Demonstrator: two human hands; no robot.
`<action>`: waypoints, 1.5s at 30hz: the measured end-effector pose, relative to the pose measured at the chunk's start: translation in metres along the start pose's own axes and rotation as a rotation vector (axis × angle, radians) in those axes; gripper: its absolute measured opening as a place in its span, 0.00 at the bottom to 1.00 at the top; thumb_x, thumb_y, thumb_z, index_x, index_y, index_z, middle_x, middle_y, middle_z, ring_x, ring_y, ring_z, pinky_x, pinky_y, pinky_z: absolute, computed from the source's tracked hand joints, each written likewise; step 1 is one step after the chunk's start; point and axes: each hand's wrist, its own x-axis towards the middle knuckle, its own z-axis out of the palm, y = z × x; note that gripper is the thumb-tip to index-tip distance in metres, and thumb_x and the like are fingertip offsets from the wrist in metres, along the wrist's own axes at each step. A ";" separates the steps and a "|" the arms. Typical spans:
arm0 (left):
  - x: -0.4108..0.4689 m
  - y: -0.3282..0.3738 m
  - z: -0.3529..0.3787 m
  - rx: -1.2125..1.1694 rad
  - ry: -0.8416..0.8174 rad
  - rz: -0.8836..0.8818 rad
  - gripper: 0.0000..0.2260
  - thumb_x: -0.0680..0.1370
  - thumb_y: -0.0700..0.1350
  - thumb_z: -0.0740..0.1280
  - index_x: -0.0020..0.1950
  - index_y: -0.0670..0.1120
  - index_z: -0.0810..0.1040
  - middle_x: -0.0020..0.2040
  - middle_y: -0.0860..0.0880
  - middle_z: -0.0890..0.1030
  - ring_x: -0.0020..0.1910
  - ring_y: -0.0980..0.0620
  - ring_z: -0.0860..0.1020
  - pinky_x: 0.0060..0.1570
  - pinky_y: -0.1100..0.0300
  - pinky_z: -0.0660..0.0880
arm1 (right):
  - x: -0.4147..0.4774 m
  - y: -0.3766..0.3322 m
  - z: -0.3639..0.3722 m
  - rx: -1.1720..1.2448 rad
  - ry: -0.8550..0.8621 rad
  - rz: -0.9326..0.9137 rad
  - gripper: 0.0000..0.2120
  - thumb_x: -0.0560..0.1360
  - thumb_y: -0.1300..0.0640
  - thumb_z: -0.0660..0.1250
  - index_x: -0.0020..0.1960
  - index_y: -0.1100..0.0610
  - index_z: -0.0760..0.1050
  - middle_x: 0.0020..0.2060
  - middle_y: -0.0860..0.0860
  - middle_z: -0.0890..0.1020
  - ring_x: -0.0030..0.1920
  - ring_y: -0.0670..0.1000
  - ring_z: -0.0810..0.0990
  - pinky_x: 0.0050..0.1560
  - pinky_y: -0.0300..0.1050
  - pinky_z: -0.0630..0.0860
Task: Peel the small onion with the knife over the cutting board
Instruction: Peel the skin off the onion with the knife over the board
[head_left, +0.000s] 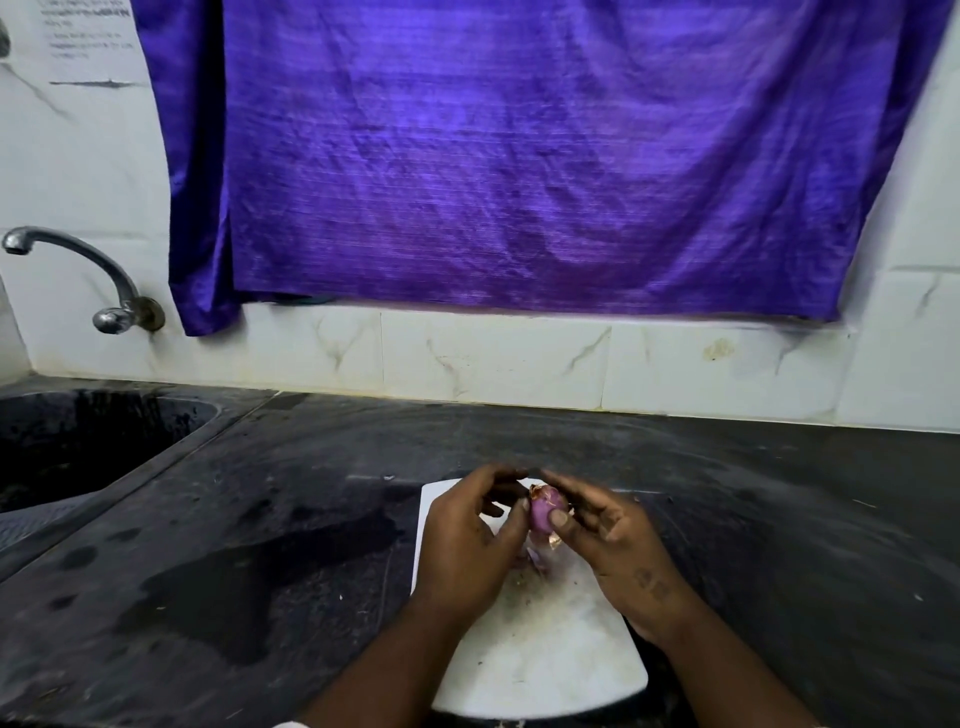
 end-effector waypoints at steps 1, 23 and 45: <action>0.000 0.000 0.000 -0.027 0.009 -0.015 0.17 0.76 0.36 0.74 0.54 0.58 0.82 0.47 0.60 0.86 0.44 0.59 0.84 0.37 0.72 0.73 | 0.000 0.000 0.000 0.014 -0.008 0.004 0.21 0.75 0.62 0.73 0.67 0.53 0.78 0.61 0.47 0.85 0.62 0.47 0.83 0.59 0.40 0.80; 0.001 -0.008 0.002 -0.011 0.008 0.001 0.18 0.76 0.33 0.72 0.61 0.51 0.83 0.45 0.56 0.86 0.44 0.58 0.84 0.33 0.71 0.72 | 0.000 0.000 0.000 0.114 0.032 -0.013 0.21 0.69 0.73 0.75 0.60 0.61 0.80 0.53 0.56 0.87 0.54 0.54 0.86 0.50 0.41 0.83; -0.001 -0.007 0.003 0.037 0.016 0.069 0.17 0.76 0.34 0.74 0.61 0.50 0.83 0.45 0.56 0.85 0.45 0.57 0.84 0.37 0.72 0.76 | -0.005 -0.010 0.005 0.080 -0.043 -0.005 0.18 0.71 0.73 0.73 0.58 0.59 0.81 0.52 0.53 0.87 0.52 0.49 0.87 0.47 0.38 0.82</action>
